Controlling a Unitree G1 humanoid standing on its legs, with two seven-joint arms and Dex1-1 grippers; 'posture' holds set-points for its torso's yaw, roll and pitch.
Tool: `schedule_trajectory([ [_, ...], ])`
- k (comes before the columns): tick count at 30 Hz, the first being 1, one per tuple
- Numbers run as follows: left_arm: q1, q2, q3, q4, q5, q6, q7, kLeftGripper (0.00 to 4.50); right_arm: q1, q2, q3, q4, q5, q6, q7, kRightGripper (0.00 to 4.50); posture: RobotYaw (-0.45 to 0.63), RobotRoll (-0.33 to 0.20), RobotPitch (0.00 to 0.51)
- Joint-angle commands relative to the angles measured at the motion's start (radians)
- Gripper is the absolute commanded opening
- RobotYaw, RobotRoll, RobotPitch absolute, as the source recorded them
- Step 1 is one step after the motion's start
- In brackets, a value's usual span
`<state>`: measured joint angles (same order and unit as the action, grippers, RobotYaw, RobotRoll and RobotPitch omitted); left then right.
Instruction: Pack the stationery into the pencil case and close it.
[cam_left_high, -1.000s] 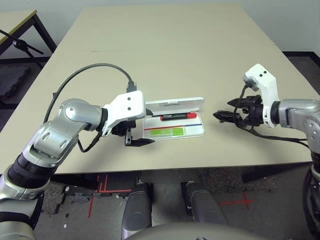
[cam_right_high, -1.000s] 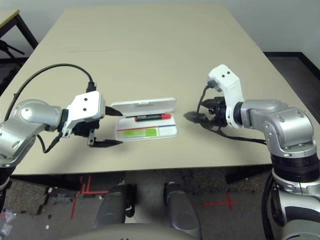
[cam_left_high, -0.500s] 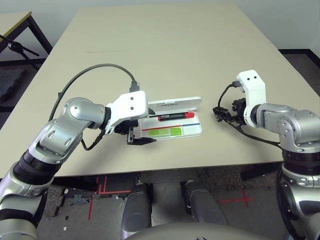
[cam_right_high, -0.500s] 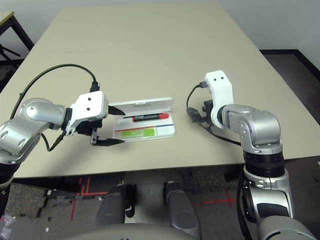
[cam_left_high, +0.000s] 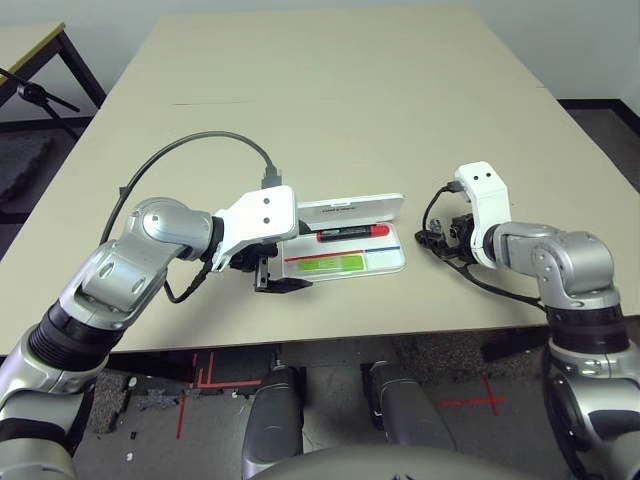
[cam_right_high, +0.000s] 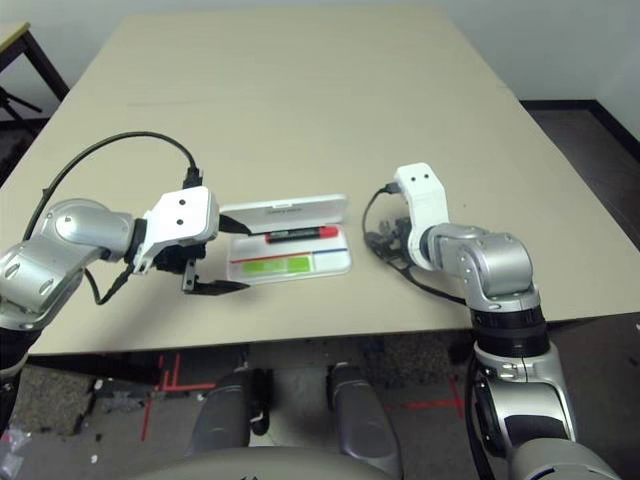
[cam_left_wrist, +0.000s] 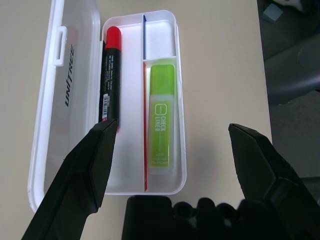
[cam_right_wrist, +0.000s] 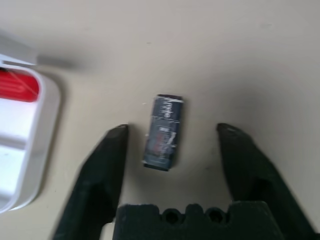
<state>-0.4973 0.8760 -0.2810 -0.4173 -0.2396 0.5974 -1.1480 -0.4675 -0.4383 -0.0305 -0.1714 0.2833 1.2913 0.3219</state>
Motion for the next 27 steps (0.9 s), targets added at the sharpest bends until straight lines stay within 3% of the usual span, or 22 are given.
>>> schedule_trajectory([
  [1, 0.004, 0.001, -0.012, -0.014, 0.007, 0.007, 0.002, 4.50, 0.017, 0.009, 0.026, 0.028, 0.007, 0.011, 0.010, 2.05, -0.09, 0.000, 0.123],
  [5, -0.001, -0.001, -0.014, -0.009, 0.009, 0.005, 0.001, 4.50, 0.013, -0.013, 0.027, 0.028, 0.007, 0.005, 0.024, 0.51, -0.09, 0.000, 0.121],
  [6, -0.001, -0.001, -0.014, -0.008, 0.010, 0.004, 0.001, 4.50, 0.012, -0.023, 0.032, 0.029, 0.007, -0.003, 0.031, 0.30, -0.09, 0.000, 0.120],
  [16, -0.001, -0.004, -0.014, -0.002, 0.012, 0.000, 0.002, 4.50, 0.026, -0.206, 0.144, 0.007, 0.007, -0.180, 0.229, 0.30, -0.09, 0.000, 0.121],
  [27, 0.005, 0.001, -0.015, -0.004, 0.013, 0.003, 0.001, 4.50, 0.021, -0.449, 0.144, 0.094, 0.030, -0.719, 0.737, 0.30, -0.09, 0.000, 0.123],
])
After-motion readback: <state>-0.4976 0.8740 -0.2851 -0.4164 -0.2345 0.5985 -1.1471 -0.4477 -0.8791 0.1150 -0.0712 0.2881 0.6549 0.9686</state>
